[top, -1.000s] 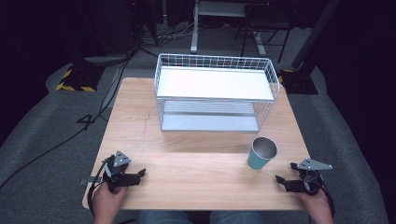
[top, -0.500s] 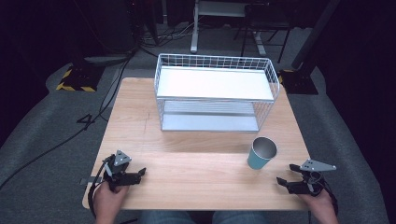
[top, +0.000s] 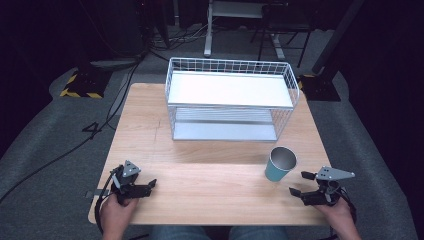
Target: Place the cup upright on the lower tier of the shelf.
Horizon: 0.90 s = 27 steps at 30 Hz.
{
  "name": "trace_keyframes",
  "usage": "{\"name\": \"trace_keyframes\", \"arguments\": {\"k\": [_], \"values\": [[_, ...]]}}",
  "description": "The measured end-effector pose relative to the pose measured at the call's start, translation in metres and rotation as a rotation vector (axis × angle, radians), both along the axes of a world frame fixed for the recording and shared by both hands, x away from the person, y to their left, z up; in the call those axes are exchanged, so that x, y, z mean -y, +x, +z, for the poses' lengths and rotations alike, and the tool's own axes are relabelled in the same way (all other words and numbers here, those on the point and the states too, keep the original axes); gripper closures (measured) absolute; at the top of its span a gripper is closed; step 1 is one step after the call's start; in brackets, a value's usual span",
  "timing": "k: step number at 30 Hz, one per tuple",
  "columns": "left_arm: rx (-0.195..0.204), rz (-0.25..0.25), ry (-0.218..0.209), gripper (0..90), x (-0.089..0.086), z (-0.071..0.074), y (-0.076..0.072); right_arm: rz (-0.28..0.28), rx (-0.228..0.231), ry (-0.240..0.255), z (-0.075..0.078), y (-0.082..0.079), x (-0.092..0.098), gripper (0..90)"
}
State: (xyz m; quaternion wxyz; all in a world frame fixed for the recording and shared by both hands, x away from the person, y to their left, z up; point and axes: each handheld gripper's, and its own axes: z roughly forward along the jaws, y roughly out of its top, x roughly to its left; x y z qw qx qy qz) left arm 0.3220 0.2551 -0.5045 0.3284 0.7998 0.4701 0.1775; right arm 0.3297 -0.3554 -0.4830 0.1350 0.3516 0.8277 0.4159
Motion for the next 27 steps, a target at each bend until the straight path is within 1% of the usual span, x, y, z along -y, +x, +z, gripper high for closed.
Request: {"name": "trace_keyframes", "arguments": {"k": [5, 8, 11, 13, 15, 20, 22, 25, 27], "values": [[0.002, 0.002, 0.0, 15.4, 0.0, 0.0, 0.0, -0.001, 0.01, 0.011, 0.003, 0.006, -0.007, 12.8], [0.002, 0.002, 0.0, 15.4, 0.0, 0.0, 0.0, -0.008, 0.024, 0.025, 0.004, 0.013, -0.016, 12.6], [0.002, 0.002, -0.001, 15.4, 0.0, 0.0, 0.0, -0.01, 0.03, 0.032, 0.002, 0.019, -0.022, 12.6], [0.002, 0.002, -0.001, 15.4, 0.0, 0.0, 0.0, -0.02, 0.037, 0.031, 0.001, 0.022, -0.025, 12.6], [0.002, 0.002, -0.001, 15.4, 0.0, 0.0, 0.0, -0.029, 0.052, 0.032, 0.0, 0.026, -0.029, 11.8], [0.002, 0.002, -0.001, 15.4, 0.0, 0.0, 0.0, -0.028, 0.066, 0.04, -0.002, 0.033, -0.038, 11.5], [0.002, 0.003, -0.001, 15.4, 0.0, 0.0, 0.0, -0.028, 0.068, 0.047, -0.004, 0.035, -0.042, 11.5], [0.002, 0.003, -0.001, 15.4, 0.0, 0.0, 0.0, -0.031, 0.059, 0.074, -0.008, 0.037, -0.045, 11.6], [0.002, 0.002, -0.001, 15.4, 0.0, 0.0, 0.0, -0.033, 0.055, 0.064, -0.011, 0.037, -0.047, 11.7]]}}
